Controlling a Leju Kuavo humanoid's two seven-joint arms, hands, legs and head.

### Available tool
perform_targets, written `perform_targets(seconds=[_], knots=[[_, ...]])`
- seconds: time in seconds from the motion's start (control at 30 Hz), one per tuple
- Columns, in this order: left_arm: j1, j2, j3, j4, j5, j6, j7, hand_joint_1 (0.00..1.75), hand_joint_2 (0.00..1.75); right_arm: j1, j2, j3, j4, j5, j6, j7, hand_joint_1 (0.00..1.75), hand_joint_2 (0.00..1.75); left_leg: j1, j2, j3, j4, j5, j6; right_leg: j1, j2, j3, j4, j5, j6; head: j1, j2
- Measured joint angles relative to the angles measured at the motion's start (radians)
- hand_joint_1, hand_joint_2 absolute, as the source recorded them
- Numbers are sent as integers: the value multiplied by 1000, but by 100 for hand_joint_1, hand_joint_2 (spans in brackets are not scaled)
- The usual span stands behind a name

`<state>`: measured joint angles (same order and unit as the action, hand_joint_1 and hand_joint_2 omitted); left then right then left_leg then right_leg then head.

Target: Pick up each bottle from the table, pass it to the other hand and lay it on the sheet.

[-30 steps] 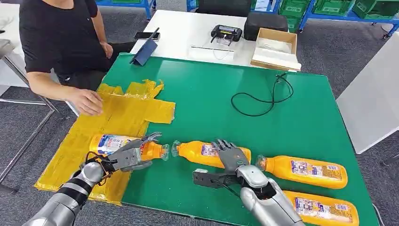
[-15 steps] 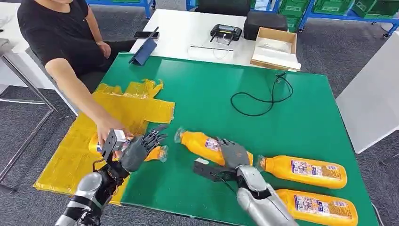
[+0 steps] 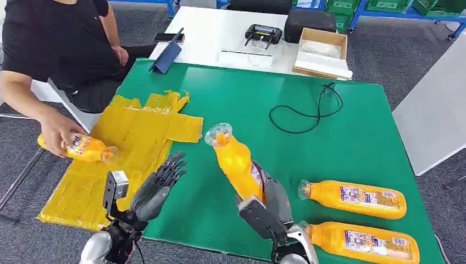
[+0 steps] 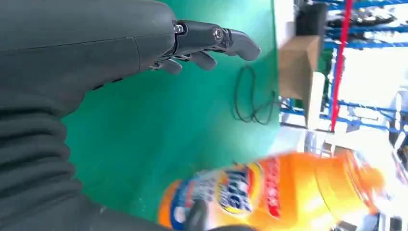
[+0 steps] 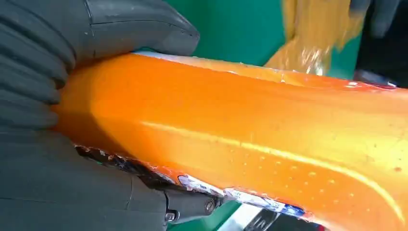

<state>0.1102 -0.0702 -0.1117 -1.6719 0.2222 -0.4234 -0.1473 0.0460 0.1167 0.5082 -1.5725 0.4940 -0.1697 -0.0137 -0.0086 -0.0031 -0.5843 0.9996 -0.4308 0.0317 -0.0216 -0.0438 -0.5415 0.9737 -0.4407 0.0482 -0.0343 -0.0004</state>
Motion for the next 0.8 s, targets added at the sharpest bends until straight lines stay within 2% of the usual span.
perform_targets(seconds=[0.3, 0.47, 0.5, 0.8], knots=[[-8, -15, -91, -54, -102, 8, -59, 0, 175, -32, -30, 113, 2, 18, 146, 47, 175, 175, 0, 0, 0, 0, 0, 0, 0, 0, 0, 0, 0, 0, 0, 0], [-17, -15, -132, -59, -114, 8, -67, 0, 175, -67, -43, 183, 17, 73, 187, 47, 175, 175, 0, 0, 0, 0, 0, 0, 0, 0, 0, 0, 0, 0, 0, 0], [-19, -15, -136, -59, -113, 8, -68, 175, 175, -77, -47, 196, 18, 87, 189, 47, 175, 175, 0, 0, -1, 0, 0, 0, 0, 0, 0, 0, 0, 0, 0, 0], [-21, -11, -149, -42, -77, -4, -77, 175, 175, -116, -51, 252, 16, 153, 188, 46, 175, 175, 0, 0, -1, 0, 0, 0, 0, 0, -1, 0, 0, 0, 0, 0]])
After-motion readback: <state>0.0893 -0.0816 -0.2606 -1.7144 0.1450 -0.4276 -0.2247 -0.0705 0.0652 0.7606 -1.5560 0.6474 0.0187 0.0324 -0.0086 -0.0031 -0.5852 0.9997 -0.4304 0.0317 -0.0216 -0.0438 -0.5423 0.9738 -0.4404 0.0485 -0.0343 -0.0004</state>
